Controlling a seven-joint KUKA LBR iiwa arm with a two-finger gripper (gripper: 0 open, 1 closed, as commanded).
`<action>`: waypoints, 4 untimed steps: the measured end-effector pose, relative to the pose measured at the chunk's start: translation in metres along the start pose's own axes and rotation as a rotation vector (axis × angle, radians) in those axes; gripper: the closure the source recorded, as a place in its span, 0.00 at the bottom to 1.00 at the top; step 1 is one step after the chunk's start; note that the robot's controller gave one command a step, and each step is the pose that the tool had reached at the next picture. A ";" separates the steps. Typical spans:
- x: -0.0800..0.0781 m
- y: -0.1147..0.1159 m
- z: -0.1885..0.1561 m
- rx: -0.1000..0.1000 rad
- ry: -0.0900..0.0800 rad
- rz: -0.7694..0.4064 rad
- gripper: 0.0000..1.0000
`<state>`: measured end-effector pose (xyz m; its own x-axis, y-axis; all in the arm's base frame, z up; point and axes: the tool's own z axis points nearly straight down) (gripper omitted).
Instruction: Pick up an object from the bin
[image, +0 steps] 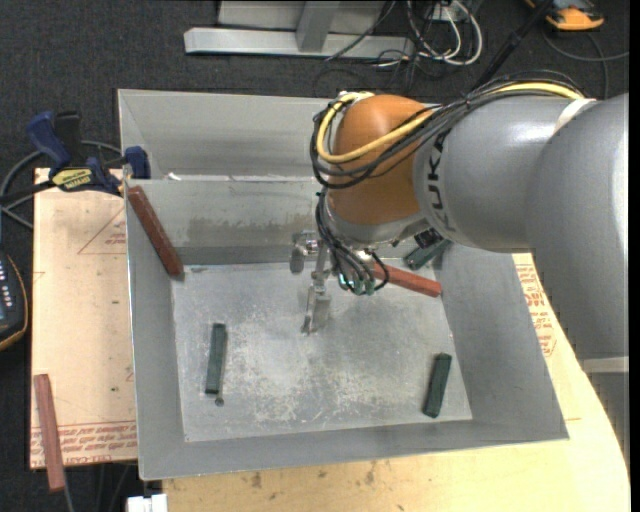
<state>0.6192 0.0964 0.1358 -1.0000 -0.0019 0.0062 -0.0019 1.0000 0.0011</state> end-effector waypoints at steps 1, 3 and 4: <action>-0.007 0.093 0.067 0.000 -0.007 -0.426 0.00; 0.044 0.152 0.034 0.003 -0.010 -1.196 0.00; 0.042 0.148 0.067 0.005 -0.004 -1.433 0.00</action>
Offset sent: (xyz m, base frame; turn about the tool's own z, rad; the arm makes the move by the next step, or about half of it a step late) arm 0.0075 0.0907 -0.0658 -0.4258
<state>0.5760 0.2443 0.0692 -0.1357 -0.9908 -0.0003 -0.9908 0.1357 0.0008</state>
